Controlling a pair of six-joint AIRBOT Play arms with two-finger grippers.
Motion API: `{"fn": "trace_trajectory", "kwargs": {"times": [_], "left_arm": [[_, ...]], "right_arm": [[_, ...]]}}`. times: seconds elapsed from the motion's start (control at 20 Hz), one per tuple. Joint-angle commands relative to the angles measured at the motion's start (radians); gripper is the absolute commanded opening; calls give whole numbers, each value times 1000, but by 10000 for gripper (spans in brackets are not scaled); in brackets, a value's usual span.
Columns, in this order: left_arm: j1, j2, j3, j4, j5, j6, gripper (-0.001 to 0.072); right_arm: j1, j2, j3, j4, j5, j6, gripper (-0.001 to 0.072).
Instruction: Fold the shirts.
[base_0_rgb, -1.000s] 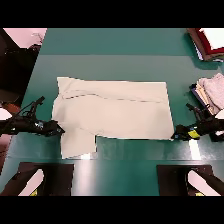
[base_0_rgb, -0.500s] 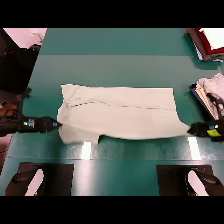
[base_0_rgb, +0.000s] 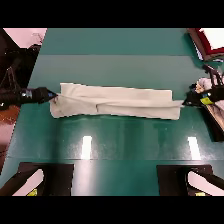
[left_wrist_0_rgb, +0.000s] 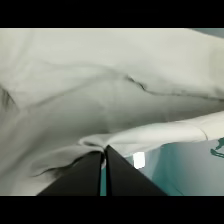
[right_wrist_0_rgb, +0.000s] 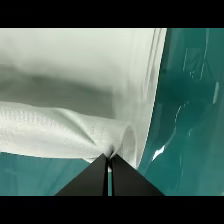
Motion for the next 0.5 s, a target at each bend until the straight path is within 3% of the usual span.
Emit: {"fn": "trace_trajectory", "kwargs": {"times": [0.0,0.3,0.35,0.4,0.45], "left_arm": [[1,-233,122,-58,40,79,31],[-66,-493,298,-56,88,89,32],[-84,-512,312,-54,124,87,92],[-90,-517,317,-54,157,84,375],[-90,-517,319,-53,185,63,566]], "right_arm": [[29,-162,121,3,-41,26,14],[26,-356,272,158,-115,29,17],[26,-380,289,187,-133,30,48],[26,-403,310,215,-144,31,310],[18,-420,328,235,-139,32,460]]}}
